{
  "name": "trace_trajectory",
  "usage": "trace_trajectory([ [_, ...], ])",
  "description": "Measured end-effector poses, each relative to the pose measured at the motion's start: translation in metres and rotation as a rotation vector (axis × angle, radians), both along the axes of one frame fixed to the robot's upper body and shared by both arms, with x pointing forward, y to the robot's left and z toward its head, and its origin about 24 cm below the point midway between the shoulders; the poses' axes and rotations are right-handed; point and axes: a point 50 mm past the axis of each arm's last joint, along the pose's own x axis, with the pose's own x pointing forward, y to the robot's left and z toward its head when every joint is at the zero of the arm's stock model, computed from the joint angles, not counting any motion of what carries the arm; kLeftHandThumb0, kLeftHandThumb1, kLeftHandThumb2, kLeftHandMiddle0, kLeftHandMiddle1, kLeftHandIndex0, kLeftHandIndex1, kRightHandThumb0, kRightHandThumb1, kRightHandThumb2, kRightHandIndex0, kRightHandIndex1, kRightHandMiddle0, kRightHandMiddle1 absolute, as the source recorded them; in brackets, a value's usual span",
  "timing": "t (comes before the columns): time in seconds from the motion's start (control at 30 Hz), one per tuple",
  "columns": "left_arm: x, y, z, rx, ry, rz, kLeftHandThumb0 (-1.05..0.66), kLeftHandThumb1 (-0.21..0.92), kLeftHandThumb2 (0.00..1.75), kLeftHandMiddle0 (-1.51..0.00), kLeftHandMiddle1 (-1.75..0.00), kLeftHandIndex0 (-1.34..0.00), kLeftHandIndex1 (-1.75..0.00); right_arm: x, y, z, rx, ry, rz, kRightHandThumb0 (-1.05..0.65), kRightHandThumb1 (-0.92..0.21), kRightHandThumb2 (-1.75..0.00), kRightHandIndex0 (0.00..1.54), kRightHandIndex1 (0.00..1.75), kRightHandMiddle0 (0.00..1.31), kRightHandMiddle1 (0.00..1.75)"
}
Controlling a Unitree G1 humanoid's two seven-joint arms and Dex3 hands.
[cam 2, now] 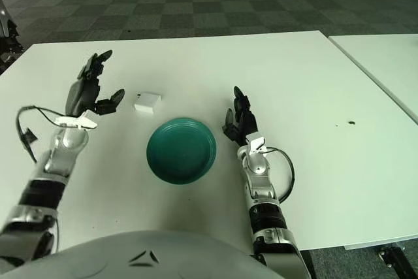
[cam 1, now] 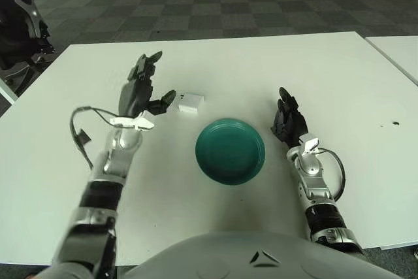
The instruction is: Put the charger into the plate.
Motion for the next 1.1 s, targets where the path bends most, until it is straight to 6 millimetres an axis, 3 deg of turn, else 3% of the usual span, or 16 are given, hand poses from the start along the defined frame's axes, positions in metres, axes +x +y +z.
trace_trajectory([
  [0.23, 0.033, -0.002, 0.025, 0.333, 0.037, -0.079, -1.05, 0.92, 0.47, -0.26, 0.0, -0.05, -1.34, 0.007, 0.002, -0.002, 0.003, 0.006, -0.003, -0.91, -0.92, -0.88, 0.04, 0.01, 0.0, 0.2],
  [0.37, 0.048, -0.008, 0.021, 0.475, 0.093, -0.11, -1.05, 0.92, 0.42, -0.2, 0.0, -0.03, -1.3, 0.011, 0.004, -0.002, 0.006, 0.0, 0.002, -0.91, -0.92, -0.88, 0.04, 0.01, 0.0, 0.2],
  [0.4, 0.05, -0.01, 0.019, 0.503, 0.109, -0.116, -1.05, 0.92, 0.41, -0.19, 0.0, -0.02, -1.27, 0.012, 0.005, -0.002, 0.006, 0.0, 0.003, -0.91, -0.92, -0.88, 0.04, 0.01, 0.0, 0.2],
  [0.53, 0.058, -0.016, 0.008, 0.618, 0.17, -0.162, -1.05, 0.92, 0.4, -0.1, -0.01, 0.0, -0.87, 0.014, 0.006, -0.002, 0.005, -0.004, 0.007, -0.92, -0.92, -0.88, 0.04, 0.0, 0.0, 0.17],
  [0.7, 0.064, -0.017, -0.003, 0.686, 0.243, -0.201, -1.05, 0.92, 0.35, -0.03, -0.01, 0.0, -0.61, 0.016, 0.007, -0.003, 0.002, -0.009, 0.014, -0.91, -0.92, -0.89, 0.04, 0.0, 0.0, 0.15],
  [1.1, 0.076, -0.009, -0.016, 0.648, 0.412, -0.173, -1.05, 0.92, 0.29, 0.0, 0.0, 0.0, -0.47, 0.019, 0.006, -0.004, -0.011, -0.001, 0.01, -0.92, -0.92, -0.87, 0.04, 0.0, 0.0, 0.16],
])
